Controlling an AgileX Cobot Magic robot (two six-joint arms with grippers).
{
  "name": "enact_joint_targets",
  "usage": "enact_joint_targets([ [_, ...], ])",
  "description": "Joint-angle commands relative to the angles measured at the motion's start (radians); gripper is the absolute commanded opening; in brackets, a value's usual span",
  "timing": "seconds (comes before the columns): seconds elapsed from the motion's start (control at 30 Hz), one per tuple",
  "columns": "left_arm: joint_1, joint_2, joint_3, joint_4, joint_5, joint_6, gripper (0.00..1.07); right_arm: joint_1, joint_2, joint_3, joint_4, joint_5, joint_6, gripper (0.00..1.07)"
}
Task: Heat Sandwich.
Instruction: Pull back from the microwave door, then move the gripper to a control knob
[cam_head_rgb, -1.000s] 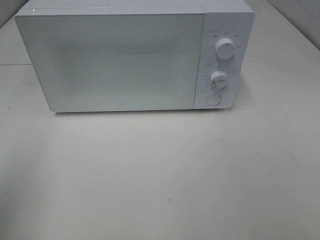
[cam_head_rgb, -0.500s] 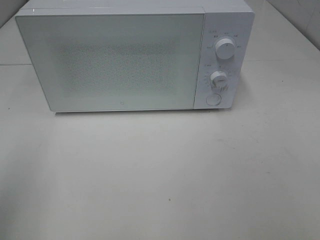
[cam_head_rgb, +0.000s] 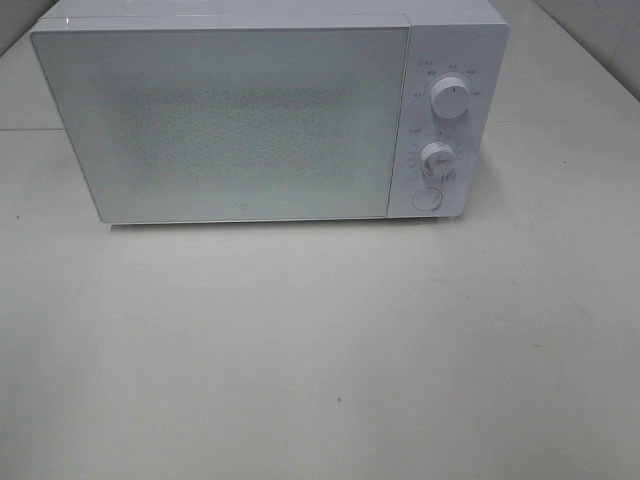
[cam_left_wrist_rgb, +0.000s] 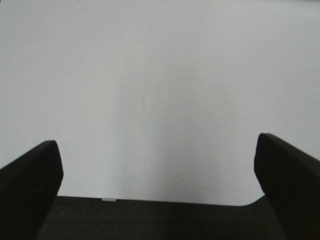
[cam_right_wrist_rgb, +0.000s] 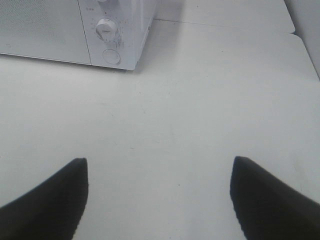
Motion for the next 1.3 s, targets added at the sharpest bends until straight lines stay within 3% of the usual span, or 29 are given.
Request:
enact_joint_targets([
  [0.03,0.005,-0.128,0.004,0.000,-0.010,-0.007,1.00,-0.005,-0.029,0.002,-0.003,-0.008,-0.007,0.75],
  [0.3,0.005,-0.303,0.004,0.000,-0.011,-0.007,1.00,-0.005,-0.029,0.002,-0.003,-0.008,-0.007,0.75],
  [1.3,0.005,-0.294,0.004,0.000,-0.012,-0.007,1.00,-0.005,-0.029,0.002,-0.004,-0.009,-0.007,0.75],
])
